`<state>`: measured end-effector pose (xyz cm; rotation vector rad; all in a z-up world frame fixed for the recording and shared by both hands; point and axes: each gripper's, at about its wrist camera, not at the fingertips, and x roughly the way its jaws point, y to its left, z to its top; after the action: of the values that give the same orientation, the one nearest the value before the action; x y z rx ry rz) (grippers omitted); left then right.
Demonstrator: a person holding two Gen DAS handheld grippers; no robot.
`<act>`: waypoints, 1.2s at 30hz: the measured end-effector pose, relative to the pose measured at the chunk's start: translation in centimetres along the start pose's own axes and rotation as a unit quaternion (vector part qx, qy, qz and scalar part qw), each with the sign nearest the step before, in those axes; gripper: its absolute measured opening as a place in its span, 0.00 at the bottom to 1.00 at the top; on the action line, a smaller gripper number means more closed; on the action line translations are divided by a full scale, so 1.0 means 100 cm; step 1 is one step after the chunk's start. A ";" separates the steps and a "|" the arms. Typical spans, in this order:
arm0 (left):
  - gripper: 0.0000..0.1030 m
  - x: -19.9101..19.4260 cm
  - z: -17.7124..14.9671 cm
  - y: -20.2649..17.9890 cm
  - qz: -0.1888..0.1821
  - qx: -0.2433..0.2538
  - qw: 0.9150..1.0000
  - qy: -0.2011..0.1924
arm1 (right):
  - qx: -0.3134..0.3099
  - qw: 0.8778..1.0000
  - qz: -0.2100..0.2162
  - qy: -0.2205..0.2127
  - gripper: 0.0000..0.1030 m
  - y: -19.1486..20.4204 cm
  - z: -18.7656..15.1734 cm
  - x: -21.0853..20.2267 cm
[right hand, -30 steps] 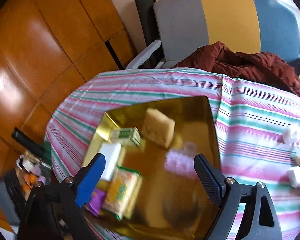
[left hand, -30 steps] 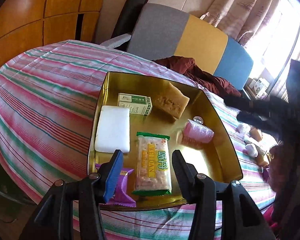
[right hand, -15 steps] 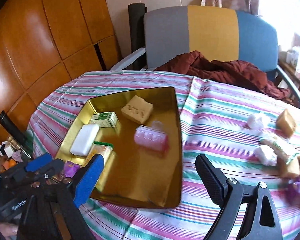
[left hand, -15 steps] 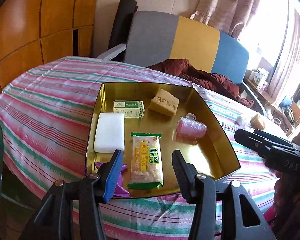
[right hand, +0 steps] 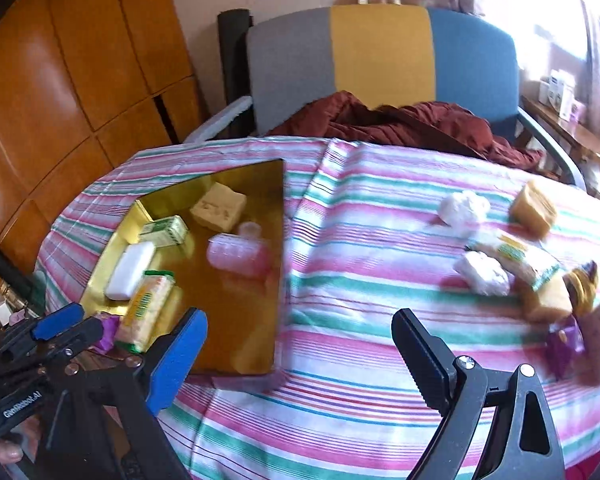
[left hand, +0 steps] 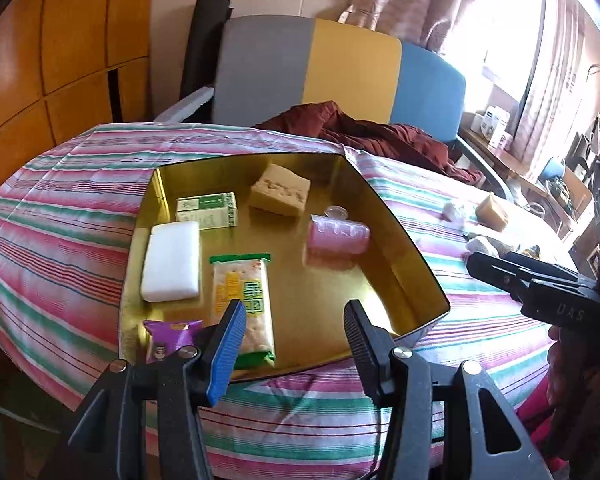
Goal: Organize objects
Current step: 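Move both tools back from the tray to the item pile on the cloth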
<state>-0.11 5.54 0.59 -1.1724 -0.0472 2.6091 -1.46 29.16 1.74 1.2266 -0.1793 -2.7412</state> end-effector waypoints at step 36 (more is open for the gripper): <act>0.50 0.060 0.047 -0.169 -0.132 0.151 0.978 0.059 | 0.193 0.969 -0.142 -0.053 0.92 -0.256 0.018 -0.054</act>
<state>-3.30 23.71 1.79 -1.1231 0.1980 2.2183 -1.13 55.32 2.73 1.2776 -0.6203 -3.1282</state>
